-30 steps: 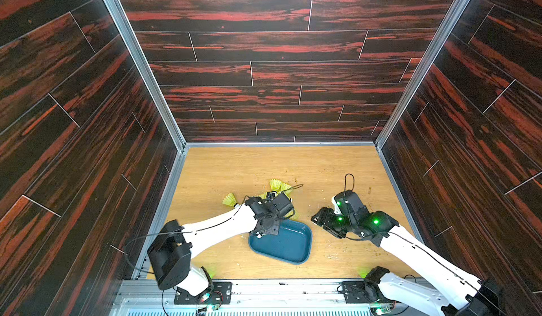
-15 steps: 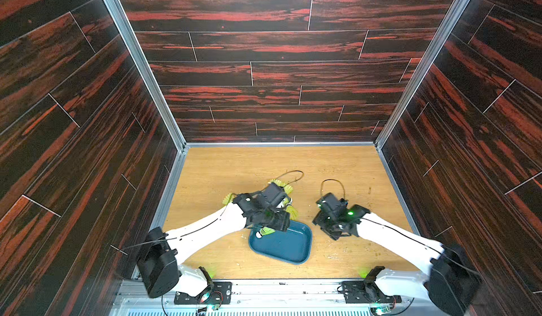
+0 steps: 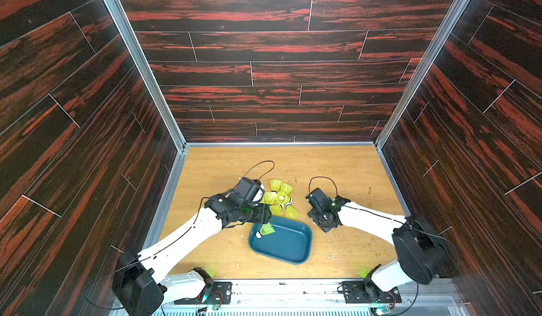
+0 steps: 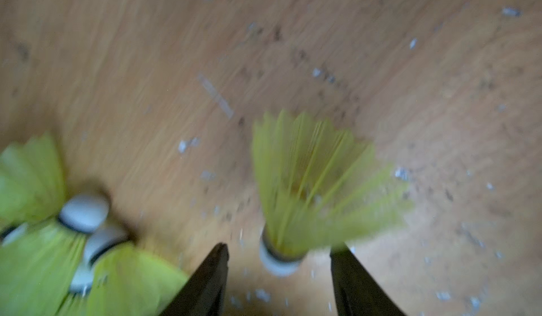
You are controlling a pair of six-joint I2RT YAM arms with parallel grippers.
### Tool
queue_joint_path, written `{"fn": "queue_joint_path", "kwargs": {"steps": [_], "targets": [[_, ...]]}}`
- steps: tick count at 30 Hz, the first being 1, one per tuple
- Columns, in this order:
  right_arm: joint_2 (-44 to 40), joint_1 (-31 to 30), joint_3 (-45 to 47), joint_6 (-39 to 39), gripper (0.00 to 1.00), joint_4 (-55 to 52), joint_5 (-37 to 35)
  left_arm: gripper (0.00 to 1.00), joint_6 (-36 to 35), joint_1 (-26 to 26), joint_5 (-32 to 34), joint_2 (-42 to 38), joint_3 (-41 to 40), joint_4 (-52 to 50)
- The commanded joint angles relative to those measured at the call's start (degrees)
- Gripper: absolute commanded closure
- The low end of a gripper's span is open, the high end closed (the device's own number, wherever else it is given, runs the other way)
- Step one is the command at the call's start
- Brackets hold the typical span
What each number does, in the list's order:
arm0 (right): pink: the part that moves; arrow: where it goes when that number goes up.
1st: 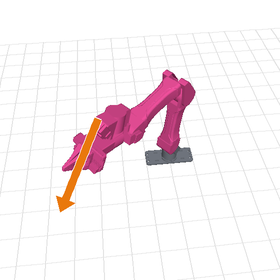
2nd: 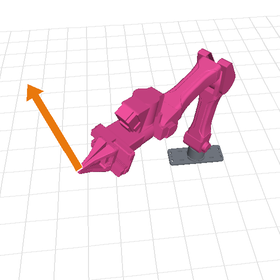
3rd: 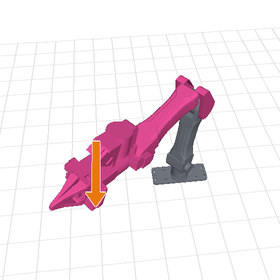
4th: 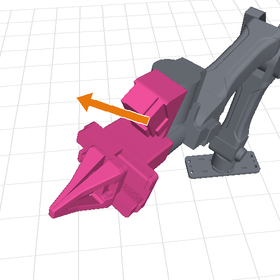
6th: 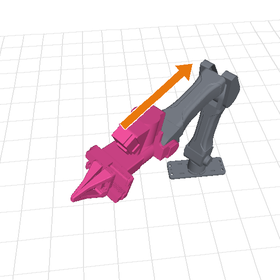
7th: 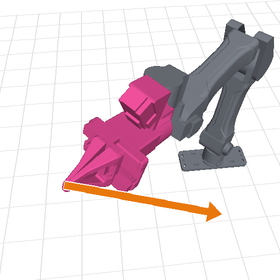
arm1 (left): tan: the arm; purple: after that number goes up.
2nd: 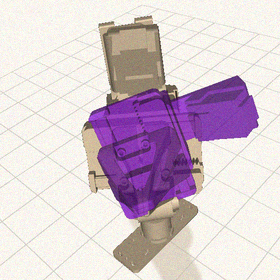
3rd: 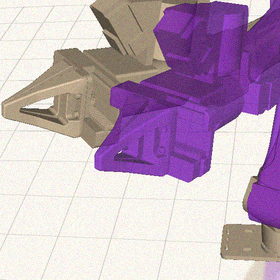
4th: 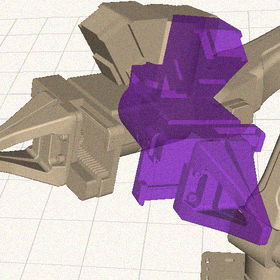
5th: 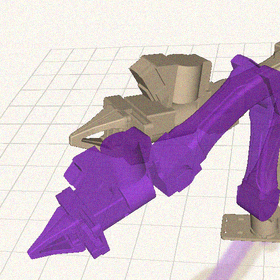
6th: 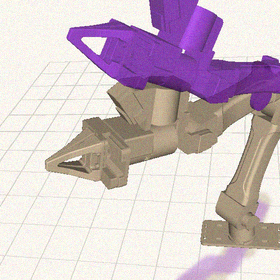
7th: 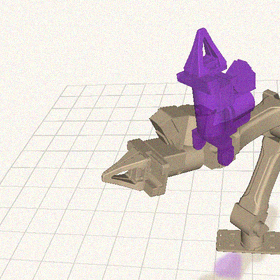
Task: Put the shuttlecocks into the storage box
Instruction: Pick up the shuttlecock at the center of the board.
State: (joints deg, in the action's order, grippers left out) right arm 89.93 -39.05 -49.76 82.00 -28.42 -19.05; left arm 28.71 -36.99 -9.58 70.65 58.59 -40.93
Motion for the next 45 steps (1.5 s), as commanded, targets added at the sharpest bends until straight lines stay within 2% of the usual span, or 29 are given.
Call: {"fn": "queue_joint_path", "kwargs": {"steps": [1, 5, 10, 15, 17, 23, 25, 28, 32, 45], "targets": [[1.77, 0.51, 0.22, 1.31, 0.43, 0.27, 1.62, 0.32, -0.89, 0.85, 0.93, -1.90, -0.91, -2.32], [3.23, 0.46, 0.64, 2.29, 0.48, 0.52, 3.30, 0.33, -1.00, 1.13, 0.14, -2.10, -1.46, -2.28], [4.80, 0.49, -0.07, 2.67, 0.53, -0.33, 3.72, 0.32, -0.27, 1.41, -4.53, -2.75, -3.38, 0.68], [5.40, 0.46, -0.01, 2.34, 0.58, -0.80, 3.74, 0.29, 2.99, 2.82, -11.38, -3.68, -5.50, 7.41], [5.34, 0.46, 0.18, 2.12, 0.60, -0.76, 3.90, 0.27, 5.12, 3.30, -13.73, -3.31, -5.86, 13.03], [5.37, 0.46, -0.04, 0.58, 0.64, -1.18, 4.02, 0.27, 10.21, 4.10, -18.73, 3.33, -4.24, 21.84], [5.17, 0.46, -0.01, 0.04, 0.70, -1.32, 3.88, 0.27, 12.17, 4.68, -20.11, 5.77, -3.51, 24.00], [4.82, 0.51, -0.42, -0.60, 0.71, -1.91, 3.77, 0.27, 17.07, 5.34, -22.29, 7.76, -4.61, 31.38], [3.96, 0.46, -1.12, -2.05, 0.72, -3.02, 3.16, 0.27, 21.56, 6.39, -23.54, 9.01, -5.81, 37.61], [-1.11, -0.94, -4.16, -6.41, 0.75, -8.30, -0.63, 0.27, 22.97, 7.02, -22.83, 8.67, -7.00, 38.40]]}}
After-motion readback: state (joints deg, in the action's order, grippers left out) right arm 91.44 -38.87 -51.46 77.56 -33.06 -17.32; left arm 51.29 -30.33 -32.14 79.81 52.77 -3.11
